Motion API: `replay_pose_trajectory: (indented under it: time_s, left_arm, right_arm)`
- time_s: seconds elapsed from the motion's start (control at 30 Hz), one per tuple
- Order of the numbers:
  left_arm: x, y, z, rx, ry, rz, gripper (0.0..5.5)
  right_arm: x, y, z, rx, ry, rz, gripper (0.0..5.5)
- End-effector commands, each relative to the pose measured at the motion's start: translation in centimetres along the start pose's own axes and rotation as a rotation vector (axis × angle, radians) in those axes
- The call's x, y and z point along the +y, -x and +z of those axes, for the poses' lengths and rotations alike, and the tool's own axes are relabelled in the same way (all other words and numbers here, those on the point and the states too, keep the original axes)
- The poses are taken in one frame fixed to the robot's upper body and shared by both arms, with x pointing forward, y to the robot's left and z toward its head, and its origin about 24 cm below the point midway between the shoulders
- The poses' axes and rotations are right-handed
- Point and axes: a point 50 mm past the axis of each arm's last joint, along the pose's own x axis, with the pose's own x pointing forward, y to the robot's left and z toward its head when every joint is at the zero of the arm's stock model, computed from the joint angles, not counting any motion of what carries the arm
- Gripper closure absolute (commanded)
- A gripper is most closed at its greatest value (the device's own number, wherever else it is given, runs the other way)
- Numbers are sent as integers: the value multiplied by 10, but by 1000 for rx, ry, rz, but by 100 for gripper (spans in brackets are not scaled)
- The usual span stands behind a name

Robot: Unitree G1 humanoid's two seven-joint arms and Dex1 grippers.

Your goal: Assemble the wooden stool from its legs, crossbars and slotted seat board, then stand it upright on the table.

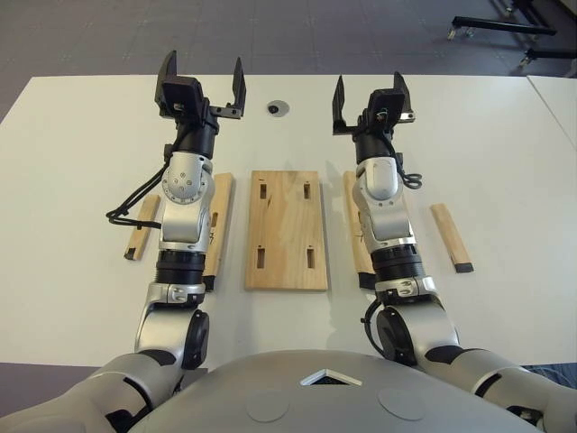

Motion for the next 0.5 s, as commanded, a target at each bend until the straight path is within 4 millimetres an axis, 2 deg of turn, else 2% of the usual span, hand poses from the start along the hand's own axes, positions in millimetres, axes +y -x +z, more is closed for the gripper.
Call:
replay_pose_trajectory:
  time_s: [0.03,0.33,0.43,0.5]
  left_arm:
    - [2,-4,2,0,-15,8,10]
    - [6,-4,0,27,21,34,10]
    - [2,-1,-3,49,71,18,10]
    - [-2,-1,-2,48,80,0,10]
  right_arm:
    - [4,-3,9,-40,5,12,51]
    - [12,-4,17,-60,26,1,51]
    - [13,-4,16,-27,-103,9,51]
    - [13,-6,19,-44,-121,43,51]
